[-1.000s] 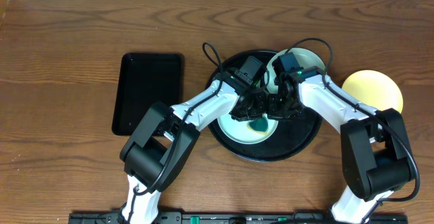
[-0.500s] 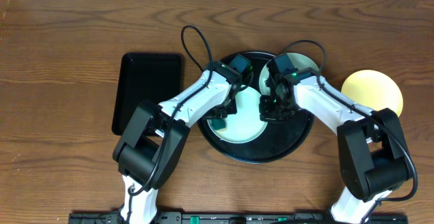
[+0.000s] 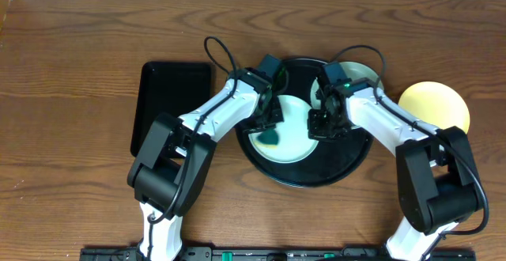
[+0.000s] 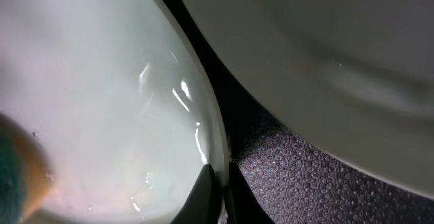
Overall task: Clean dirty plates on tray and stack at the side
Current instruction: 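Scrub the held pale green plate with the sponge in the left gripper, then return the sponge to the black rectangular tray with the left gripper, then lift the pale green plate off the round tray with the right gripper, then set the pale green plate onto the yellow plate at the right side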
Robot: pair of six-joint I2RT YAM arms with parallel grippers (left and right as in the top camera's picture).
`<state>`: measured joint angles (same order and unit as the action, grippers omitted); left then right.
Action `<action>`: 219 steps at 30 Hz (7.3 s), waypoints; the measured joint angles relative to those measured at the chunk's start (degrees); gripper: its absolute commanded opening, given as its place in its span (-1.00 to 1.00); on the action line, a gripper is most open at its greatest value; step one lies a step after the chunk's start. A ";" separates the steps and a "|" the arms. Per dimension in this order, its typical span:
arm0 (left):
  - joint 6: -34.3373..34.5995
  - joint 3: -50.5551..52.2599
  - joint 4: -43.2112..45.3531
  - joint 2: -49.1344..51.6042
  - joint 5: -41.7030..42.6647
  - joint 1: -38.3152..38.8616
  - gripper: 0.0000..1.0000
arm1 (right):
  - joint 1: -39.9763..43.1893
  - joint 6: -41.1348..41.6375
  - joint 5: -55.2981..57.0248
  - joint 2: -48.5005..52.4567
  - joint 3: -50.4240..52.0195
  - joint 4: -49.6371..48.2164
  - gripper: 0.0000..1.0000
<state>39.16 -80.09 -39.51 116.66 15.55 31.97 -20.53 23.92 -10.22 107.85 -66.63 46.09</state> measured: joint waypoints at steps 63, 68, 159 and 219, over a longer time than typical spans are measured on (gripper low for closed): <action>-10.40 -5.97 -22.14 -23.85 -14.80 -11.47 -0.85 | -0.94 -8.50 1.68 0.00 0.00 -1.62 -0.98; -13.86 -1.70 -20.00 -23.19 -15.50 -21.99 -0.77 | -0.92 -9.51 1.40 -0.13 0.00 -1.73 -0.97; -21.22 6.93 -14.49 -37.73 -9.66 -27.69 0.67 | -39.85 -18.56 74.14 -29.59 0.74 1.18 -0.98; -21.22 6.93 -14.51 -37.73 -9.62 -27.69 0.67 | 5.38 -0.04 18.88 -31.06 0.81 2.95 -0.98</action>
<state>17.93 -73.17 -54.02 78.94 5.93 4.27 -15.16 23.88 8.67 76.79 -65.82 49.04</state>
